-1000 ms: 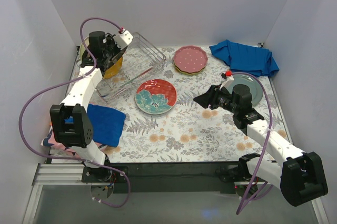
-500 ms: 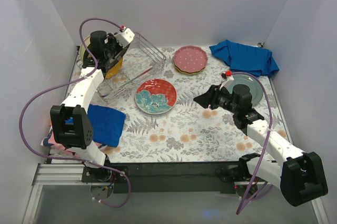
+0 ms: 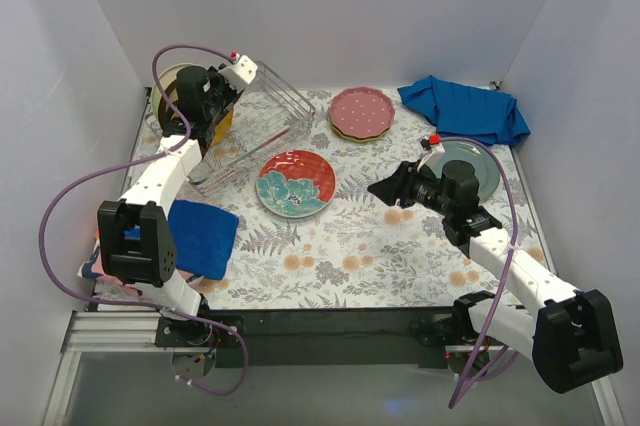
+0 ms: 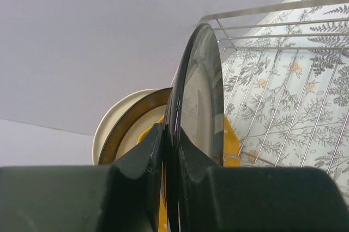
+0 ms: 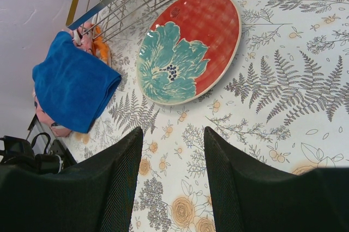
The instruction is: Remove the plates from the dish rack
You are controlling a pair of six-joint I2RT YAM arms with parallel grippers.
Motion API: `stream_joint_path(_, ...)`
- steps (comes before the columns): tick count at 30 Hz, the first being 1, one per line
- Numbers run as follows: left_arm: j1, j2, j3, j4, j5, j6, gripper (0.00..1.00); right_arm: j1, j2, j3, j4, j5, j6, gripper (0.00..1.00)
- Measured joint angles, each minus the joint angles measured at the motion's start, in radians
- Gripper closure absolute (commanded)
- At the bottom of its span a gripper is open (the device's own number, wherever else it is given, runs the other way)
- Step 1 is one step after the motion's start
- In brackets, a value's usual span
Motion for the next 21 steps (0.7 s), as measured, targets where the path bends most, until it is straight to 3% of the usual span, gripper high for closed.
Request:
stream_joint_path(5,-0.010,-0.023,-0.040,0.073,-0.016,-0.031,1.00,0.000,0.000,0.000,0.000,0.000,0.000,0.45)
stream_joint_path(21,-0.092,-0.053,-0.044,0.088,0.006,-0.113,1.00,0.000,0.001,0.000,0.000,-0.001,0.001,0.45)
